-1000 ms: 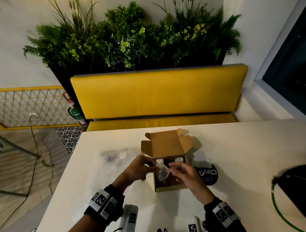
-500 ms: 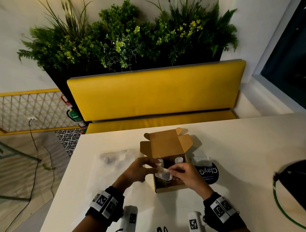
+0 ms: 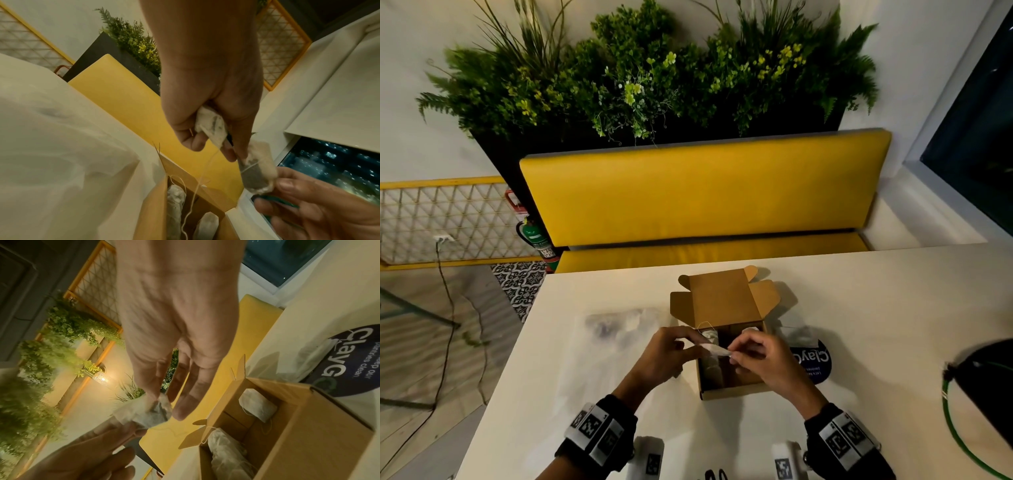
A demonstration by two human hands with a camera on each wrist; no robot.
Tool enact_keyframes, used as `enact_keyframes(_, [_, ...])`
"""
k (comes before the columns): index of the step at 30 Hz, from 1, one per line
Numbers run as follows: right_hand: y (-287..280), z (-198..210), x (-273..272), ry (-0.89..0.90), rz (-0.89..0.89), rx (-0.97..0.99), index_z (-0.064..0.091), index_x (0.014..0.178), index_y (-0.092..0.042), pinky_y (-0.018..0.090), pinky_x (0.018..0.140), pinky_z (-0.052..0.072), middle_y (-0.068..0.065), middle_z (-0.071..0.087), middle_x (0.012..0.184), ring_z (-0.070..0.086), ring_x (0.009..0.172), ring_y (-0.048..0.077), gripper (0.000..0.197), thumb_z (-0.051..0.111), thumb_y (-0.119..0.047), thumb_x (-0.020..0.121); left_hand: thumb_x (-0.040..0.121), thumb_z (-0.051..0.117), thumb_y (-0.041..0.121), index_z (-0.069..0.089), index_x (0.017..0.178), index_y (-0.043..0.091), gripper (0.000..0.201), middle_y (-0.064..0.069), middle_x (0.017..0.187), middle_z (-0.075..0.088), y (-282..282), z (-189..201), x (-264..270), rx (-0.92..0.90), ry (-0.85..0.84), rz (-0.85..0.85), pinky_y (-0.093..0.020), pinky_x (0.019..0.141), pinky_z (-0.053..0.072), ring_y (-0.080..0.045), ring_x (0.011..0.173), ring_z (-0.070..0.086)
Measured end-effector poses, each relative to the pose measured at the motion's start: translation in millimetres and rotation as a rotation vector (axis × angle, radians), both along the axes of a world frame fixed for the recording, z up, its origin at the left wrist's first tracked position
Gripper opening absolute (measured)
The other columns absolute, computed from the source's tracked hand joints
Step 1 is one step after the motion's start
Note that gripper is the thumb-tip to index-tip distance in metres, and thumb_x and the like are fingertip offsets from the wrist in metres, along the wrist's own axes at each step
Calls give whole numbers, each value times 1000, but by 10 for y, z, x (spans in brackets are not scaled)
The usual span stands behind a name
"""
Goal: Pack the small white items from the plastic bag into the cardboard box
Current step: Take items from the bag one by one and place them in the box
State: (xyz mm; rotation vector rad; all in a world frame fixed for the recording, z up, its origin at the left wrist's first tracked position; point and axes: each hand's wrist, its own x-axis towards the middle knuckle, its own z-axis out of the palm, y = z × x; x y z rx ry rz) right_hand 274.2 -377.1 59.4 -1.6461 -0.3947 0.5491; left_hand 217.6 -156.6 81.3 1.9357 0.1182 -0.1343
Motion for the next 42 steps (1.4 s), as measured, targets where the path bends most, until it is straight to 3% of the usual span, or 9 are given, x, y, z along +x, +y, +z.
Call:
enact_keyframes(6, [31,16,-60,-70,15,-35,70,96,-19,21,79,55,-6,73,98,69,98,8,20,77,-9,80,86,67,5,77,97,12,15,-4,94,71,-14,-53,-69,-155,-69,64,-22,42,40,-14,44,44])
enact_keyframes(11, [61,50,-16,334,-47,140,67,103,-6,39,79,59,17,72,101,72,91,33,15,56,-2,94,83,69,4,77,98,12,18,3,86,71,-24,-77,-129,-100,-173,88,-22,43,44,-7,46,51])
enact_keyframes(15, [93,55,9,499,-79,200,67,105,1,37,76,59,22,71,102,71,89,34,15,56,-5,95,80,73,5,79,96,15,20,9,88,73,-71,-132,-164,22,-257,89,-8,59,46,3,68,63])
enact_keyframes(18, [123,30,13,359,-96,169,70,101,-3,32,77,58,14,70,105,68,101,27,13,64,-3,90,80,75,9,78,97,20,21,13,92,73,-101,-184,-191,102,-255,56,-8,64,46,1,82,64])
enact_keyframes(21, [122,36,45,26,-79,-7,72,103,-16,30,74,60,4,72,100,68,100,19,20,68,-5,87,83,71,8,73,109,28,32,13,102,72,-80,-175,-226,151,-188,35,-16,54,41,-3,59,54])
enact_keyframes(23, [118,94,45,-175,-54,-91,73,106,-22,27,74,60,-3,74,96,70,94,12,25,72,-9,85,82,64,5,68,114,31,41,9,105,72,-48,-124,-250,50,-107,60,-27,50,41,-21,49,40])
enact_keyframes(26, [125,221,26,-365,-4,-168,74,104,-23,15,79,55,-15,73,95,68,91,-1,24,75,-13,83,87,65,10,70,108,22,24,8,111,70,-30,-15,-247,-79,-23,69,-28,44,43,-26,48,43])
enact_keyframes(32, [183,325,-9,-363,43,-112,76,100,-18,12,81,52,-14,74,97,67,92,-3,19,76,-16,81,89,66,9,72,88,4,8,-2,88,71,-115,125,-185,-42,-49,4,-15,44,41,-4,46,55])
enact_keyframes(42, [152,300,85,-351,27,-155,78,85,-19,9,68,45,-11,73,81,65,81,1,9,79,-24,79,82,74,25,75,97,21,15,8,96,73,-53,80,-176,-101,-48,94,-29,41,40,-25,44,40])
